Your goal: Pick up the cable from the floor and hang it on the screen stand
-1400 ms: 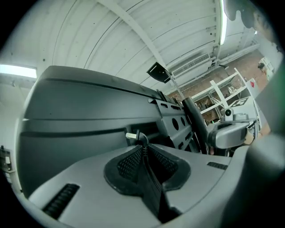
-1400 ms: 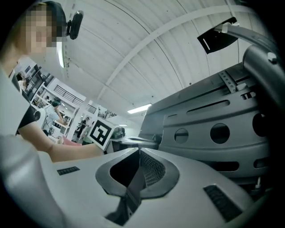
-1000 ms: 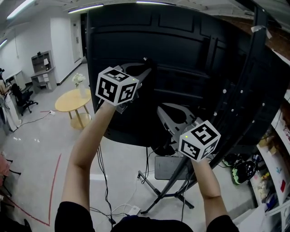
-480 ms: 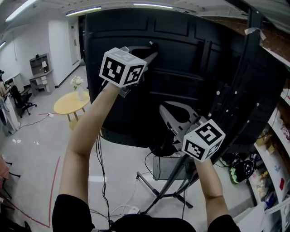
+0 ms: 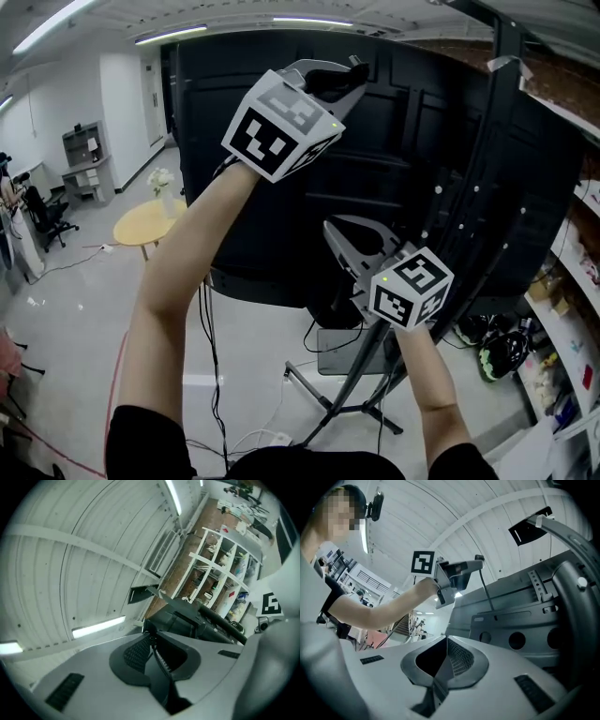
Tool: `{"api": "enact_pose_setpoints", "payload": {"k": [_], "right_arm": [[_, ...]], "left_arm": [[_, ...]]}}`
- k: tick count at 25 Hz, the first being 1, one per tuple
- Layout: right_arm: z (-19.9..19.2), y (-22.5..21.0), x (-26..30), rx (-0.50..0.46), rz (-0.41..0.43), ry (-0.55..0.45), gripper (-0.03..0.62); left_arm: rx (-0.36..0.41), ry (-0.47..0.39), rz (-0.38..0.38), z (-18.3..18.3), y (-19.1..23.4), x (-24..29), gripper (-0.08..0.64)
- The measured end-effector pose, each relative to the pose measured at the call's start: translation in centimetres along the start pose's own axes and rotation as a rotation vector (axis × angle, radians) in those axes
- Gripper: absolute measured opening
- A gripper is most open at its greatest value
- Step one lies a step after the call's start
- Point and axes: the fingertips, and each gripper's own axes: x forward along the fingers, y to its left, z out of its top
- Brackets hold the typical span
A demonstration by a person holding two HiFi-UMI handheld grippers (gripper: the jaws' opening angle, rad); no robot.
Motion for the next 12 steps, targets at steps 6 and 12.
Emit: {"api": "enact_pose_setpoints", "payload": {"k": [6,12], "right_arm": [[-0.4,0.8,-2.3,0.004,-0.035,-0.028,0.026],[-2.8,1.1,-5.8,0.039,-0.094,-0.03,0.026]], "left_arm": [[0.328,-0.105,-0.1,4.2,-9.3,-2.2,0.049],[0.561,-0.117,-0.171,1.5,-18.4,-3.2,0.049]]}}
